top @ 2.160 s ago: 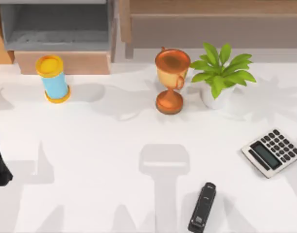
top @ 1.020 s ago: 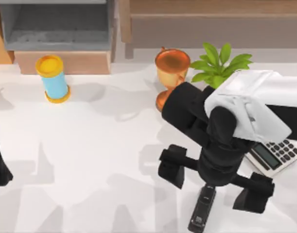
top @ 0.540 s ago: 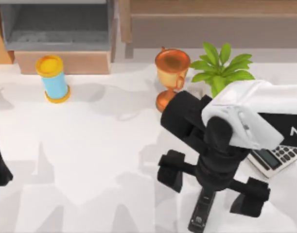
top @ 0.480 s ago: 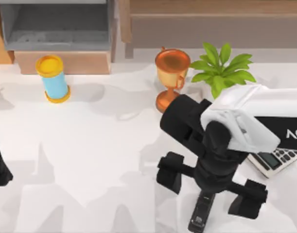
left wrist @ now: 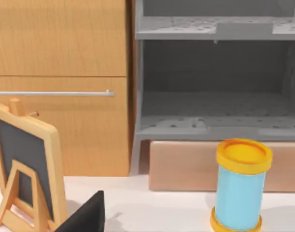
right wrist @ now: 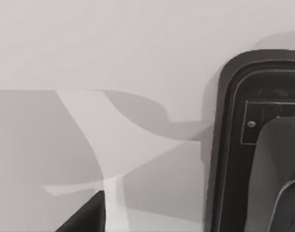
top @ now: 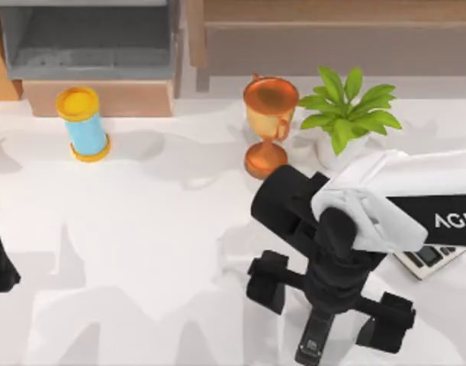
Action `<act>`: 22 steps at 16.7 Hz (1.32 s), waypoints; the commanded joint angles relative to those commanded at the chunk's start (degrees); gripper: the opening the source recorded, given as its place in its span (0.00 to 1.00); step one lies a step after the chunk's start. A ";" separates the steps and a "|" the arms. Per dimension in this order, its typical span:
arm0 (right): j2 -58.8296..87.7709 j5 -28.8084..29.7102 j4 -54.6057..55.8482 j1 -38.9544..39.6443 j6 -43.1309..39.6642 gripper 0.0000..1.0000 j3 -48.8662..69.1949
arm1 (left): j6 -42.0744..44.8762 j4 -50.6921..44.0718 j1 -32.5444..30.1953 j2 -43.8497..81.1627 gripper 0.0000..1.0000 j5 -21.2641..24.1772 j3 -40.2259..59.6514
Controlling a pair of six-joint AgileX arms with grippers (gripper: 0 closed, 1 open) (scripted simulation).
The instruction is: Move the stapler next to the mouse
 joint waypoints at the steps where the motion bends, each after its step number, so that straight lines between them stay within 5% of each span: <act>1: 0.00 0.00 0.00 0.00 0.00 0.85 0.00 | 0.00 0.00 0.00 0.00 1.00 0.00 0.00; 12: 0.00 0.00 0.00 0.00 0.00 0.02 0.00 | 0.00 0.00 0.00 0.00 1.00 0.00 0.00; 22: -0.25 0.04 -0.21 -0.09 0.05 0.00 0.19 | 0.00 0.00 0.00 0.00 1.00 0.00 0.00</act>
